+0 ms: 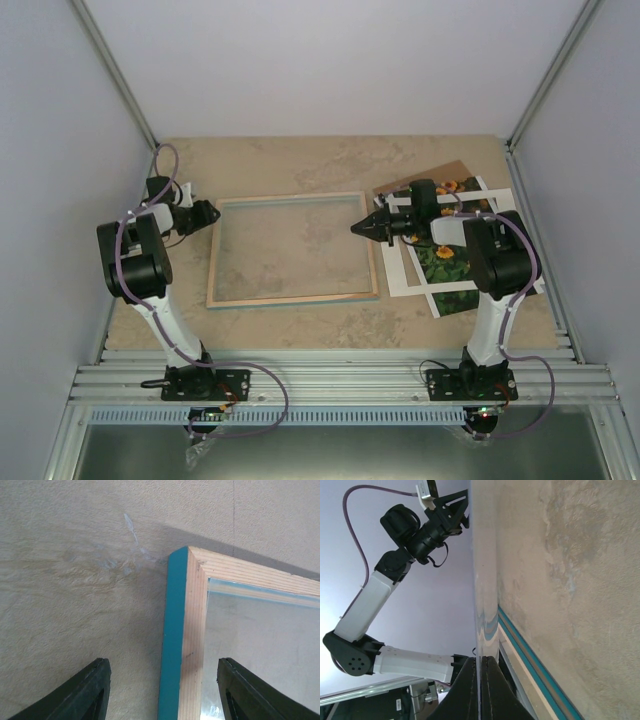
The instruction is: Put the photo into the frame
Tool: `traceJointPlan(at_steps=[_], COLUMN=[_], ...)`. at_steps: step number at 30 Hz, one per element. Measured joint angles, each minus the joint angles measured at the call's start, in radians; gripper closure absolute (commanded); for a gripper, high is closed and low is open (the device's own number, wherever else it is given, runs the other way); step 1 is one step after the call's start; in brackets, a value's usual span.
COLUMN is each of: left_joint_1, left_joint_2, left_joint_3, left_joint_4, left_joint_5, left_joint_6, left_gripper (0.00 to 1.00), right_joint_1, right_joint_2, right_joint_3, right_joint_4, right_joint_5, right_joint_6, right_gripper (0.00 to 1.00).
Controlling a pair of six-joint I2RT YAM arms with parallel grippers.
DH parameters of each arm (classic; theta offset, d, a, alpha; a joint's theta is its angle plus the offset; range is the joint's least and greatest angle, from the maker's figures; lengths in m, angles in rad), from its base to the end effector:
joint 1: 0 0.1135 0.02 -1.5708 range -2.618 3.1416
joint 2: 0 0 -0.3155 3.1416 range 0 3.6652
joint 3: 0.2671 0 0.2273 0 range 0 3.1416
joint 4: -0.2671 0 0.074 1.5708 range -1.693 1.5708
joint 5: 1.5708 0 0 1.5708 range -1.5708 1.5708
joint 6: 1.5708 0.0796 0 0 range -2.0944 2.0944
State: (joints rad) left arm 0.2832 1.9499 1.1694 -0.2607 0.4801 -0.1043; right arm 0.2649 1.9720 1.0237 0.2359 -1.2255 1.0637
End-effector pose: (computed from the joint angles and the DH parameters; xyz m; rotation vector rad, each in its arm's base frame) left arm 0.4018 0.0787 0.1702 -0.3213 2.5067 -0.5537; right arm 0.3627 0.1760 0.1948 -0.2089 -2.3642 -1.8881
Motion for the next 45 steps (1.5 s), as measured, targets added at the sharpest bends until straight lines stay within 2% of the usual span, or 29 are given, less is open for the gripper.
traceJointPlan(at_steps=[8,22,24,26,30,35,37,39,42,45], left_joint_1=[0.0,0.0,0.0,0.0,0.0,0.0,-0.001,-0.001,-0.002,0.002], left_joint_2=[-0.001,-0.003,-0.003,-0.003,-0.004,-0.009,-0.017,-0.028,-0.048,-0.071], left_joint_3=[-0.005,-0.011,-0.012,-0.014,-0.015,-0.022,-0.03,-0.04,-0.046,-0.047], left_joint_4=[0.012,0.022,0.023,0.028,0.031,0.037,0.039,0.038,0.03,0.02], left_joint_5=[0.001,0.009,0.011,0.012,0.012,0.011,0.007,-0.004,-0.032,-0.073], left_joint_6=[-0.006,-0.008,-0.008,-0.008,-0.008,-0.008,-0.007,-0.008,-0.007,-0.003], left_gripper=[0.38,0.36,0.36,0.36,0.35,0.31,0.27,0.17,0.01,0.01], right_joint_1=[0.0,0.0,0.0,0.001,0.006,0.01,0.011,0.012,0.013,0.013], right_joint_2=[0.0,0.08,0.085,0.085,0.085,0.08,0.067,0.048,0.016,-0.016], right_joint_3=[-0.013,0.147,0.156,0.171,0.208,0.238,0.246,0.257,0.279,0.296], right_joint_4=[0.034,-0.314,-0.349,-0.382,-0.433,-0.505,-0.541,-0.581,-0.635,-0.676], right_joint_5=[-0.005,0.087,0.11,0.132,0.18,0.248,0.286,0.329,0.401,0.469], right_joint_6=[0.032,-0.365,-0.404,-0.442,-0.502,-0.571,-0.603,-0.634,-0.692,-0.746], right_gripper=[1.0,0.99,0.91,0.76,0.54,0.35,0.24,0.13,0.1,0.12])
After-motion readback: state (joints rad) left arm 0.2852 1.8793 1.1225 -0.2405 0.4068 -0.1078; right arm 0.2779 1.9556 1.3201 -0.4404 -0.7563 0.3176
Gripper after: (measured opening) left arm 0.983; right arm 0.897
